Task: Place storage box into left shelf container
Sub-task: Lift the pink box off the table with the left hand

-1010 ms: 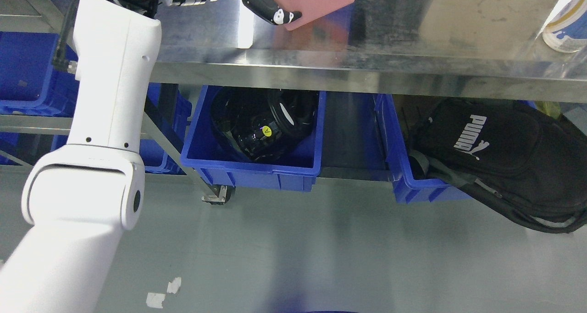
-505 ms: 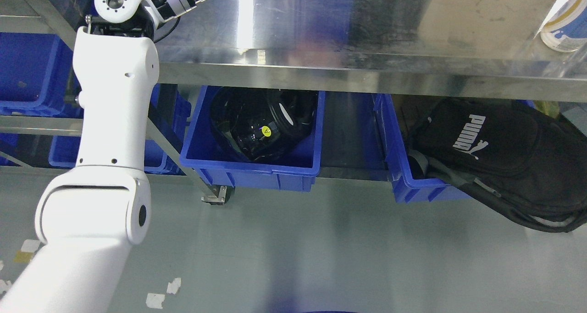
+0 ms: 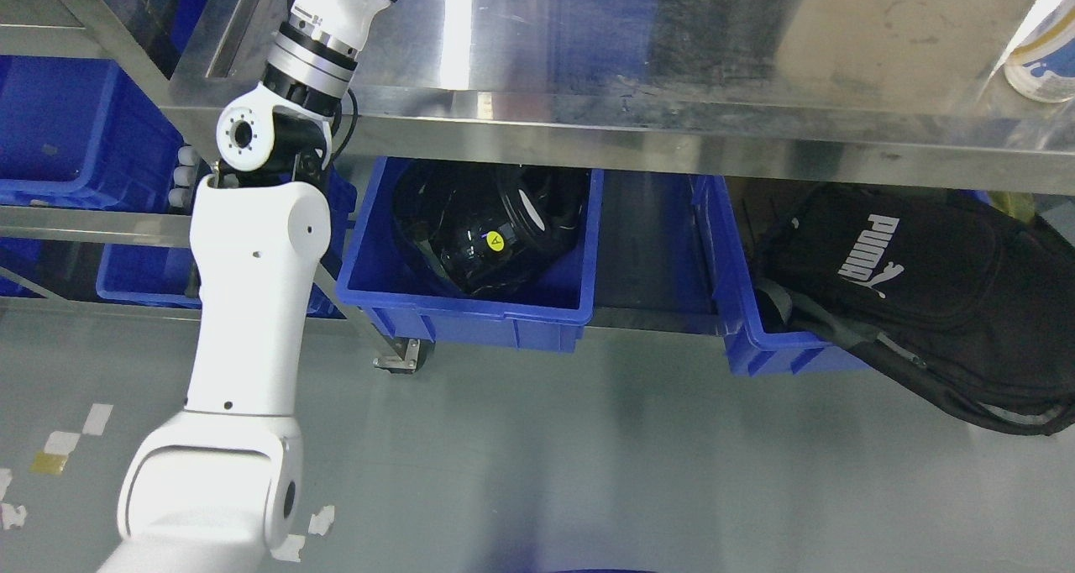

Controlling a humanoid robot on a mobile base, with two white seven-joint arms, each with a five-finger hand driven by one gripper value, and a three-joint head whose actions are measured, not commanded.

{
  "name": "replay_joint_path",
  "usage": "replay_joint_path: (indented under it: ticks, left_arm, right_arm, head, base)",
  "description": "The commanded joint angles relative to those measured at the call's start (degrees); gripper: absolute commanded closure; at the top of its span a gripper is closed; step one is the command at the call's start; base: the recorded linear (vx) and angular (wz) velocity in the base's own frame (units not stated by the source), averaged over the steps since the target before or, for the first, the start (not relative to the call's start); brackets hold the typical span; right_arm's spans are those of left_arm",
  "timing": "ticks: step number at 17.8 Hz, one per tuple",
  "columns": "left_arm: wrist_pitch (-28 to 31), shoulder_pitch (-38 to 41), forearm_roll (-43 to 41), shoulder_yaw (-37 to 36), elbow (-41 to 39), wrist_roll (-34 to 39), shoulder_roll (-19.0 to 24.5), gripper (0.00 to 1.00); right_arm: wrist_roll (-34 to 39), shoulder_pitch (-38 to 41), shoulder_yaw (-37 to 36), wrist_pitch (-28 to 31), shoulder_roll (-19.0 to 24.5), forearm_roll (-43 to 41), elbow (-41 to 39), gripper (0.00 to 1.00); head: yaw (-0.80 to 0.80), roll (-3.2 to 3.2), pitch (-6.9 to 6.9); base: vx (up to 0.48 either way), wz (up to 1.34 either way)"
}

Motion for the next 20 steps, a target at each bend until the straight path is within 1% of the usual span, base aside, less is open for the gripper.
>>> replay_joint_path:
  ticks: [1,3,5,8,9,10,11,12,16,20]
  left_arm:
    - [-2.9,8.7,2.9,-15.3,-23.9,8.7,0.9,0.99]
    - [-5.9,11.7,2.9,-17.3,-25.5,8.8,0.9,0.99]
    - [-6.6,15.7,2.9,-19.2,-26.8,8.7,0.9,0.99]
    - [-8.5,22.7,2.7,-19.5,-28.2,7.8,0.9,0.99]
    - [-9.3,24.3,2.7,-18.8,-28.2,7.9,0.9,0.99]
    - [-10.3,25.1,2.7,-16.7,-28.2,8.5,0.9,0.99]
    - [-10.5,25.4,2.7,-11.7,-28.2,8.5,0.9,0.99]
    - [-10.4,26.3,2.7,-9.5,-28.2,8.5,0.9,0.99]
    - [-11.2,33.2,2.7,-6.4,-28.2,8.4,0.9,0.98]
    - [-11.4,36.4,2.7,-4.3,-28.4,8.7,0.9,0.98]
  right_arm:
    - [0.0,-0.3,0.0,0.1,-1.0,-1.2,-1.0,0.00]
    - [-0.1,-0.2,0.0,0.1,-1.0,-1.2,-1.0,0.00]
    - [-0.1,-0.3,0.0,0.1,-1.0,-1.2,-1.0,0.00]
    - [-0.1,-0.3,0.0,0.1,-1.0,-1.2,-1.0,0.00]
    - [-0.1,-0.3,0.0,0.1,-1.0,-1.2,-1.0,0.00]
    - [-0.1,-0.3,0.0,0.1,-1.0,-1.2,-1.0,0.00]
    - [0.0,-0.2,0.0,0.0,-1.0,-1.2,-1.0,0.00]
    - [-0.1,-0.3,0.0,0.1,-1.0,-1.2,-1.0,0.00]
    - [-0.1,-0.2,0.0,0.0,-1.0,-1.2,-1.0,0.00]
    - [-0.1,-0.3,0.0,0.1,-1.0,-1.2,-1.0,0.00]
  head:
    - [0.00,0.00,0.00]
    - [0.00,0.00,0.00]
    - [0.00,0.00,0.00]
    - [0.00,0.00,0.00]
    - [0.00,0.00,0.00]
    - [0.00,0.00,0.00]
    - [0.00,0.00,0.00]
    - [0.00,0.00,0.00]
    - [0.00,0.00,0.01]
    - [0.00,0.00,0.03]
  base:
    - [0.021,0.08]
    - [0.029,0.26]
    - [0.026,0.46]
    - [0.015,0.58]
    - [-0.001,0.55]
    - [-0.029,0.62]
    - [-0.029,0.62]
    - [-0.025,0.90]
    - [0.022,1.28]
    - [0.121,1.38]
